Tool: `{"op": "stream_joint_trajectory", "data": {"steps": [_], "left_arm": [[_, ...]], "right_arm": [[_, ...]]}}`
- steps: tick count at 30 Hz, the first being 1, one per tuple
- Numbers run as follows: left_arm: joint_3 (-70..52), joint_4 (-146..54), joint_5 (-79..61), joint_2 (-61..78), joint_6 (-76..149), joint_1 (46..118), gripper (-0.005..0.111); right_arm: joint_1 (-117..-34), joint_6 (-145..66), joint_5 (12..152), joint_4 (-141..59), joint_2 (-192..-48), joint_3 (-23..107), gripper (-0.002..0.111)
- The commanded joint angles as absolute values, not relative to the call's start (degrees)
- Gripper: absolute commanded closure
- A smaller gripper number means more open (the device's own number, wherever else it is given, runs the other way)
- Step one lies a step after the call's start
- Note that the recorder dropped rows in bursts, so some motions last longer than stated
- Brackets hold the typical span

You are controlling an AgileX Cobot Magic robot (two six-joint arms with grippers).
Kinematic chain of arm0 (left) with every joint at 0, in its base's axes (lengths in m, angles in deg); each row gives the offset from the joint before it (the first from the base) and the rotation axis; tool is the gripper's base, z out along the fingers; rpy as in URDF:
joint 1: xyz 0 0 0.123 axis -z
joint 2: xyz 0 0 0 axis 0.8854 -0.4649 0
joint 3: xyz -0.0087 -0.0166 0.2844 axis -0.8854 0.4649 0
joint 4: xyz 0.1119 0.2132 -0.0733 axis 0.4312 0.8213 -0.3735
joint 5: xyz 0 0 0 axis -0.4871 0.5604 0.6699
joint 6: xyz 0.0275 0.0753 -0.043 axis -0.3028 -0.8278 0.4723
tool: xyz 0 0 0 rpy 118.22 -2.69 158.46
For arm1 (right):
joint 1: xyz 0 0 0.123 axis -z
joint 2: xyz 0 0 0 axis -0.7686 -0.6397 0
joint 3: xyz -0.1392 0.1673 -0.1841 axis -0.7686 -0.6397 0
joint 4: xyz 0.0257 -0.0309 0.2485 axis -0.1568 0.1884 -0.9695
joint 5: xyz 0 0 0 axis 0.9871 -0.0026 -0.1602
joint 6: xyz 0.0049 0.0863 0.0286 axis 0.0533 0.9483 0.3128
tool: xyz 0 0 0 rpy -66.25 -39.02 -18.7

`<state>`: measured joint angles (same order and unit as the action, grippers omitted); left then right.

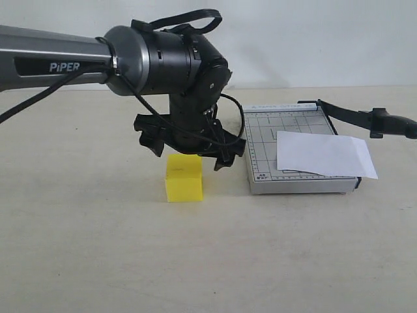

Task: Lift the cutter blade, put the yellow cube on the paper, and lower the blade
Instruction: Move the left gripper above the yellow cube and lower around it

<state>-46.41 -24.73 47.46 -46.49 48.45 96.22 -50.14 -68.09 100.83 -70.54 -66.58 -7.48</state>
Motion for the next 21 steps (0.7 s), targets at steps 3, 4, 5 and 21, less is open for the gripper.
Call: {"op": "stream_joint_trajectory", "data": {"steps": [3,4,5,21], "left_arm": [[-46.5,-24.2,49.2,-47.0,49.4,96.1,0.012],[-46.4,-24.2,49.3,-47.2,49.4,96.1,0.012],[-46.4,-24.2,49.3,-47.5,49.5,96.0,0.012],[-46.4,-30.2,46.6,-48.3,51.3,92.7,0.012]], "right_arm": [[-49.9,-68.3,100.2,-70.5,-66.3,-7.7,0.108],[-49.9,-68.3,100.2,-70.5,-66.3,-7.7,0.108],[-49.9,-68.3,100.2,-70.5,-66.3,-7.7,0.108],[-49.9,-68.3,100.2,-70.5,-66.3,-7.7,0.108]]}}
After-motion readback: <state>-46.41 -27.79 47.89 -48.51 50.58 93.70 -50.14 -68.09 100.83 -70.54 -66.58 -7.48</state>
